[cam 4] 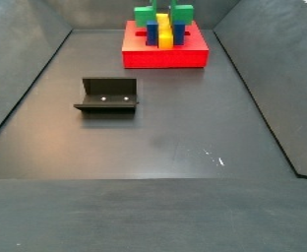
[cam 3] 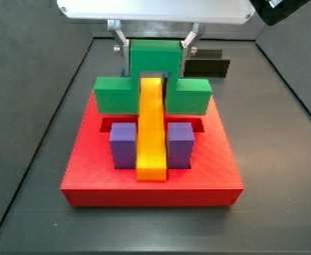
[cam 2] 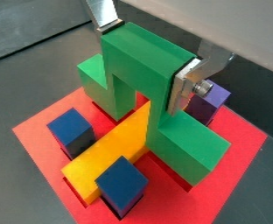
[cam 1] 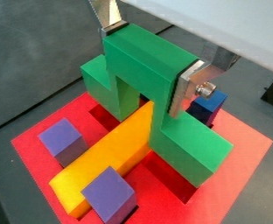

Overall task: Pick up the green object. Move up. Move to above the board. Insert the green object.
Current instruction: Insert the green object.

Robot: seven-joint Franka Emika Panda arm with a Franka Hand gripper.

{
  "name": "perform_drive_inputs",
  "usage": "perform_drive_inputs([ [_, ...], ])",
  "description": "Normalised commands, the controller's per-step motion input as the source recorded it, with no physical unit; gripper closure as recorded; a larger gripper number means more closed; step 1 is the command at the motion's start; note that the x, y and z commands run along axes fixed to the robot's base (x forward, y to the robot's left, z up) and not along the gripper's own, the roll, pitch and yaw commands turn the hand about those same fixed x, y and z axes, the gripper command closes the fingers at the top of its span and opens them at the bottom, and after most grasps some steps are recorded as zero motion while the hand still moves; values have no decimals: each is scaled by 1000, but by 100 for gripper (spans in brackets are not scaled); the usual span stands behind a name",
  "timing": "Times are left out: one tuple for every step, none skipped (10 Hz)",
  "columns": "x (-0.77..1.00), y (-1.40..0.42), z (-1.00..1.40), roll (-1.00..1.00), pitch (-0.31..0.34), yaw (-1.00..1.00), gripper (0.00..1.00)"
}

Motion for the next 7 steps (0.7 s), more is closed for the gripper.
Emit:
perform_drive_inputs([
  [57,-9,-137,0,-20,11,100],
  [143,-74,-114,0,-20,0,100],
  [126,-77,-106,0,-16,0,100],
  [137,-86,-91,0,-17,0,100],
  [77,-26,-86,0,-11,0,100],
  [0,0,-46,10,0,0,100],
  [0,0,-60,19,0,0,100],
])
